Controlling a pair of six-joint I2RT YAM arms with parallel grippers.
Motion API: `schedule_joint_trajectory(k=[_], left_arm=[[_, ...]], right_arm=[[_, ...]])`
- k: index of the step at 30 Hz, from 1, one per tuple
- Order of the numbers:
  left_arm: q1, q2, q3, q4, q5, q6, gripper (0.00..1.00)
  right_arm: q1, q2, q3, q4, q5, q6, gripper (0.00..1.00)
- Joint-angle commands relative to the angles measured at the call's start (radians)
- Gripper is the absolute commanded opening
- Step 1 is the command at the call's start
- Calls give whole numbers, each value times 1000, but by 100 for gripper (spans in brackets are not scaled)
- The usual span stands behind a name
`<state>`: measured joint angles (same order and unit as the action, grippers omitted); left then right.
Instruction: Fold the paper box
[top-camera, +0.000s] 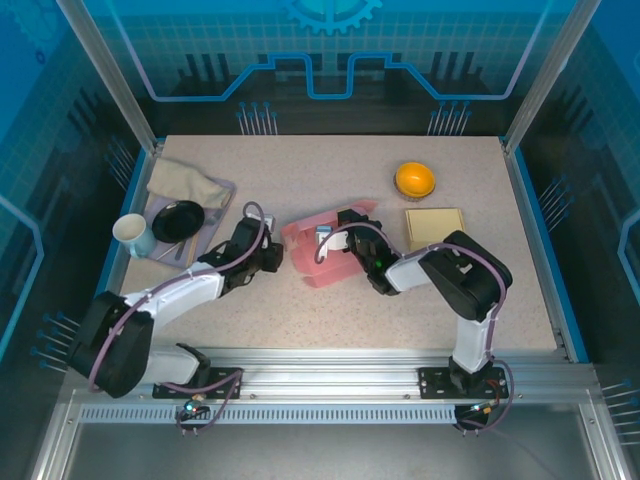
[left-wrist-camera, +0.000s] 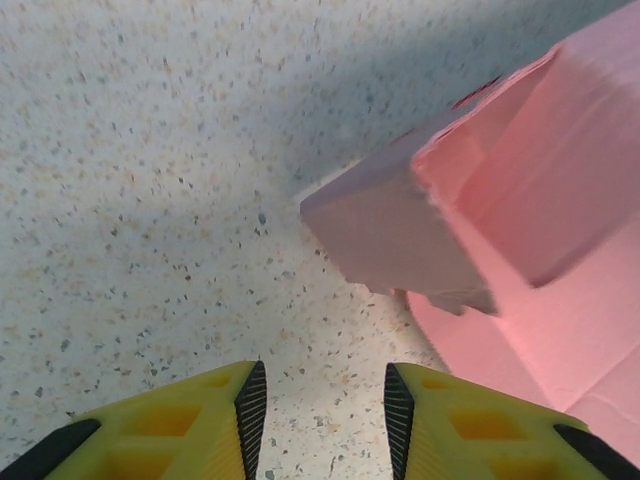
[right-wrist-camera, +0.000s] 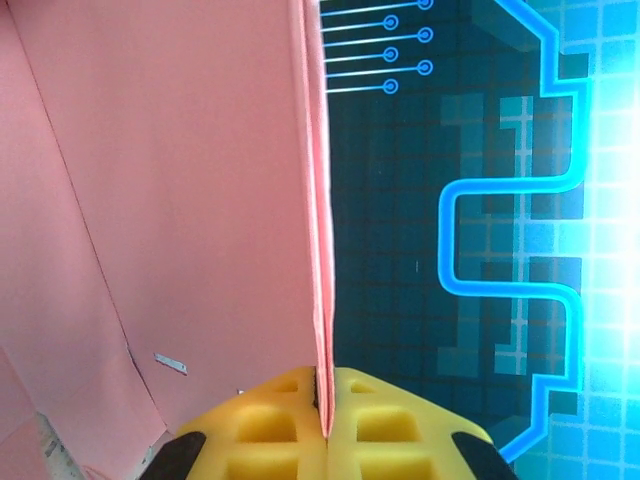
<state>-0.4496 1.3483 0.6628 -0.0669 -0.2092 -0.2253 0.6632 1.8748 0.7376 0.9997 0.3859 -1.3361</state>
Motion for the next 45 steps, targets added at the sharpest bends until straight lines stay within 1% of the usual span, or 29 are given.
schedule_joint_trajectory(k=[1,4,7,10,13,19,27,30,34,36,39,43,45], left_arm=[[5,60,65,25,0,41,39],[5,122,117,16,-6,58,39],[5,148,147,26,1,80,39],[5,150,153,55,54,102,38],[4,138,144,84,135,112,38],[0,142,128,113,223,116,38],[-5,164,139,133,269,122,39],[-7,166,137,143,294,122,39],[-7,164,122,150,317,118,39],[-6,145,108,147,300,101,39],[4,71,85,139,294,56,39],[30,-81,35,137,292,-6,38],[45,-156,8,134,270,-34,39]], right_arm=[[-17,-48,24,-70,-68,60,0],[-29,-74,29,-109,-98,85,0],[-40,-95,38,-173,-131,108,0],[-51,-100,57,-239,-153,112,0],[-49,-77,72,-240,-117,90,0],[-46,-34,102,-240,-98,81,0],[-39,12,176,-309,-59,98,0],[-39,31,187,-306,-42,94,0],[-38,54,168,-243,-42,62,0],[-38,70,148,-175,-37,29,0],[-36,103,109,-79,-14,-24,0],[-39,126,101,-60,-12,-35,0],[-39,124,98,-63,-16,-32,0]])
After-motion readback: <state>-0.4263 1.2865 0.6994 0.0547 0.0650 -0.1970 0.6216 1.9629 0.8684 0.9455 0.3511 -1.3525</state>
